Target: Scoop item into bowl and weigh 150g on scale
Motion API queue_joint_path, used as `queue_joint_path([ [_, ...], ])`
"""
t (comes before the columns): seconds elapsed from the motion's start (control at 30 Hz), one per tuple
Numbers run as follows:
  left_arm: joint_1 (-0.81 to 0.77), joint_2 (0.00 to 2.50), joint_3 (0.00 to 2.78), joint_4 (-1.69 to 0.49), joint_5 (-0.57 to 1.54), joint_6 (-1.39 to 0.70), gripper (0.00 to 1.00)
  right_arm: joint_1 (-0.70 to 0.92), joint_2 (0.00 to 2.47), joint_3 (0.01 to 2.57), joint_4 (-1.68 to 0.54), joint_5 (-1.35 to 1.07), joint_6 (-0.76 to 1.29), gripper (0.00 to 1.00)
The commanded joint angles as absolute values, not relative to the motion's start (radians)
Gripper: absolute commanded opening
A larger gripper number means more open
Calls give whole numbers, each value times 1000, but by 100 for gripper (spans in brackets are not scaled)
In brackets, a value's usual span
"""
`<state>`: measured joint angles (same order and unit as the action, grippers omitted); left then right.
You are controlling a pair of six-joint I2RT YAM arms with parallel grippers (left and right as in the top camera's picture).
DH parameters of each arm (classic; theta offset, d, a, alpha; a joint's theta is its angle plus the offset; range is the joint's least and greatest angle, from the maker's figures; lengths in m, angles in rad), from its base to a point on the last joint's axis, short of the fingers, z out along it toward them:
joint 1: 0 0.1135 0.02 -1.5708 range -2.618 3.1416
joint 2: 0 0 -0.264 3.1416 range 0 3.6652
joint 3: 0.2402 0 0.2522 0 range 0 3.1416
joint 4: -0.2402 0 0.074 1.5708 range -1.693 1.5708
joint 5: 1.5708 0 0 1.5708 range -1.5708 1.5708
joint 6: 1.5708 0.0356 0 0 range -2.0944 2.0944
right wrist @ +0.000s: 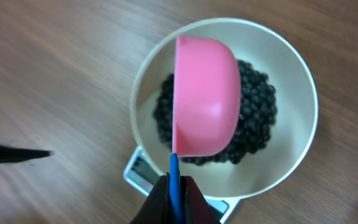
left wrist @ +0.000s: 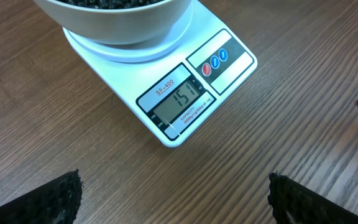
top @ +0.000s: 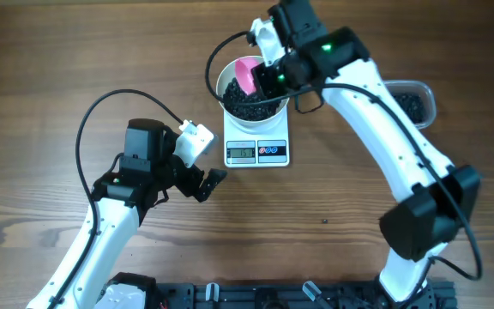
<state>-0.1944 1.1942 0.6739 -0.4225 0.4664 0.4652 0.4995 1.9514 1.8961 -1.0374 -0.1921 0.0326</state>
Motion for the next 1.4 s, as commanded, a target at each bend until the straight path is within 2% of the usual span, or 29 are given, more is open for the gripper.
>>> queue_joint_path([
  [0.0, -192, 1195, 667, -423, 482, 459, 100, 514, 1995, 1914, -1027, -70, 17, 4],
  [0.43, -192, 1195, 667, -423, 482, 459, 100, 518, 2091, 1911, -1003, 26, 53, 4],
  [1.37, -192, 1195, 667, -423, 482, 459, 100, 521, 2151, 1887, -984, -13, 28, 4],
])
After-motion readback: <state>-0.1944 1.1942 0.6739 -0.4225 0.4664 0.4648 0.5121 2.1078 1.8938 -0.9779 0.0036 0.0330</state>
